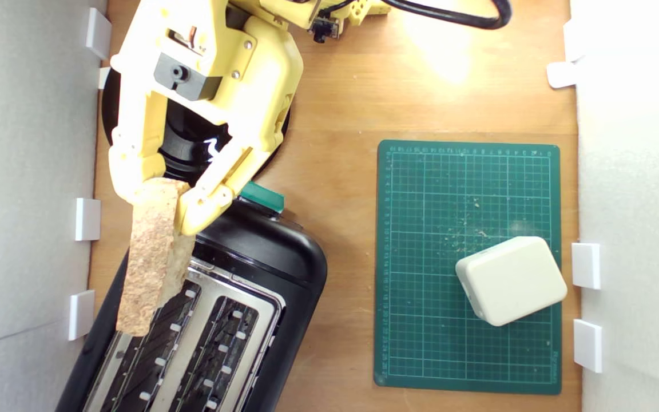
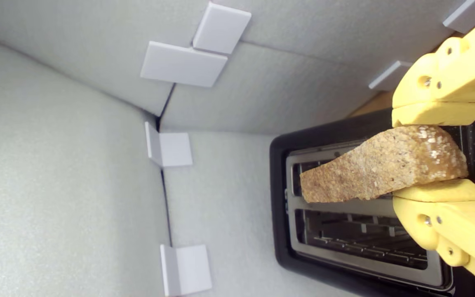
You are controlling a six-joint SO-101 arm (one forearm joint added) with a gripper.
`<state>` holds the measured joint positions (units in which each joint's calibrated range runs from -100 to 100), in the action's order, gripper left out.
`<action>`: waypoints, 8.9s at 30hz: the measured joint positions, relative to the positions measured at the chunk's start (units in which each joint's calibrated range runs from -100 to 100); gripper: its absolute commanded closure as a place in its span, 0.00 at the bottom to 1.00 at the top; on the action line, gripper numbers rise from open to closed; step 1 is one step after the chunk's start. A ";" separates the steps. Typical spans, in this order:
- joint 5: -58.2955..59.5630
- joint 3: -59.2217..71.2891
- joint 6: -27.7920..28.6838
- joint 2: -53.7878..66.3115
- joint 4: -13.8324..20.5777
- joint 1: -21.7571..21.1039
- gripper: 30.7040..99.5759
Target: Pick bread and place in toaster
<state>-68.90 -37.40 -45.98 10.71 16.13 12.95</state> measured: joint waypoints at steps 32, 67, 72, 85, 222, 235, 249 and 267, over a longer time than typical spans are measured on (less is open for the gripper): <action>3.14 -0.09 0.00 -7.22 2.13 -0.09 0.55; 8.31 -1.48 1.09 -19.82 4.18 -0.09 0.55; 8.98 -2.03 1.09 -23.02 4.26 0.09 0.55; 8.90 -2.22 1.09 -25.45 4.26 0.92 0.21; 4.32 132.32 21.89 87.95 -3.47 -27.73 0.87; 4.32 132.32 21.89 87.95 -3.47 -27.46 0.86; 4.32 132.32 21.89 87.95 -3.47 -27.46 0.86; 4.32 132.32 21.89 87.95 -3.47 -27.46 0.86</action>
<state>-64.58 94.91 -24.09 98.66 12.66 -14.51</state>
